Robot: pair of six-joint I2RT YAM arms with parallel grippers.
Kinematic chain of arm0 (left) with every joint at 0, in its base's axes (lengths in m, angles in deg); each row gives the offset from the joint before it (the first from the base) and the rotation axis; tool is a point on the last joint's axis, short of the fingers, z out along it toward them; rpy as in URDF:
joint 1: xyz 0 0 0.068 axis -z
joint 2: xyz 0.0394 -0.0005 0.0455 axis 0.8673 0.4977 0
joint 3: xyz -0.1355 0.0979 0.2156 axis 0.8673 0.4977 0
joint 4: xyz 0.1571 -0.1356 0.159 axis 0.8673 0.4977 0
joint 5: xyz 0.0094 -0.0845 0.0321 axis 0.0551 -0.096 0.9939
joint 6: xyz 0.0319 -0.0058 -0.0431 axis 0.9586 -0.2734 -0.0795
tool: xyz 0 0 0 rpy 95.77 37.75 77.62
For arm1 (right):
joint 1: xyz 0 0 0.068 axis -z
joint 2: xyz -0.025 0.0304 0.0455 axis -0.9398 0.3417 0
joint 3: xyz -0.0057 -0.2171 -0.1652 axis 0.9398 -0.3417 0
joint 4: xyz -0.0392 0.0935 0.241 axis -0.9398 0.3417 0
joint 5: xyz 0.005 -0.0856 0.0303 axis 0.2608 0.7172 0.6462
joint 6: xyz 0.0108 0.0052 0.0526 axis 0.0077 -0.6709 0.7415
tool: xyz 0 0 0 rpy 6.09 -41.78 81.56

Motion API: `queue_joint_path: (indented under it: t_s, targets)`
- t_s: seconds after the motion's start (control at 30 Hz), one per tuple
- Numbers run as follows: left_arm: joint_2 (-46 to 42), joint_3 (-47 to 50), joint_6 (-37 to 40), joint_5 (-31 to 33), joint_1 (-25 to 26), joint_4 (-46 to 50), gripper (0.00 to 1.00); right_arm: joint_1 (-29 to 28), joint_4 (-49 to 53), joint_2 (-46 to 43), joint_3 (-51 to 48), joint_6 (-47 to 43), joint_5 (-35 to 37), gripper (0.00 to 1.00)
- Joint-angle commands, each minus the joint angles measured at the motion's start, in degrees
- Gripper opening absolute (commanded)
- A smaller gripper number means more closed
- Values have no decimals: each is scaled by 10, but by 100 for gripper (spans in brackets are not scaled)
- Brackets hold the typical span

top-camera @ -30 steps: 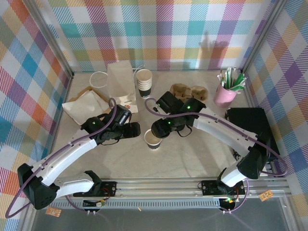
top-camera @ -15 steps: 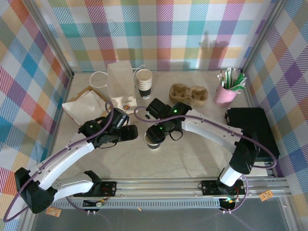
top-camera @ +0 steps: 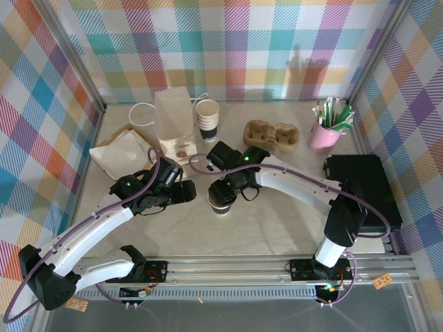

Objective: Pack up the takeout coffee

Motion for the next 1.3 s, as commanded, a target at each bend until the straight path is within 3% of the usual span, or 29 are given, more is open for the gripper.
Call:
queue_joint_path:
  t_s: [0.0, 1.27]
  targets:
    - [-10, 6, -8, 6, -6, 19, 81, -6, -2, 5, 5, 4, 3, 68]
    - [-23, 2, -9, 15, -8, 32, 81, -8, -27, 38, 12, -22, 4, 75]
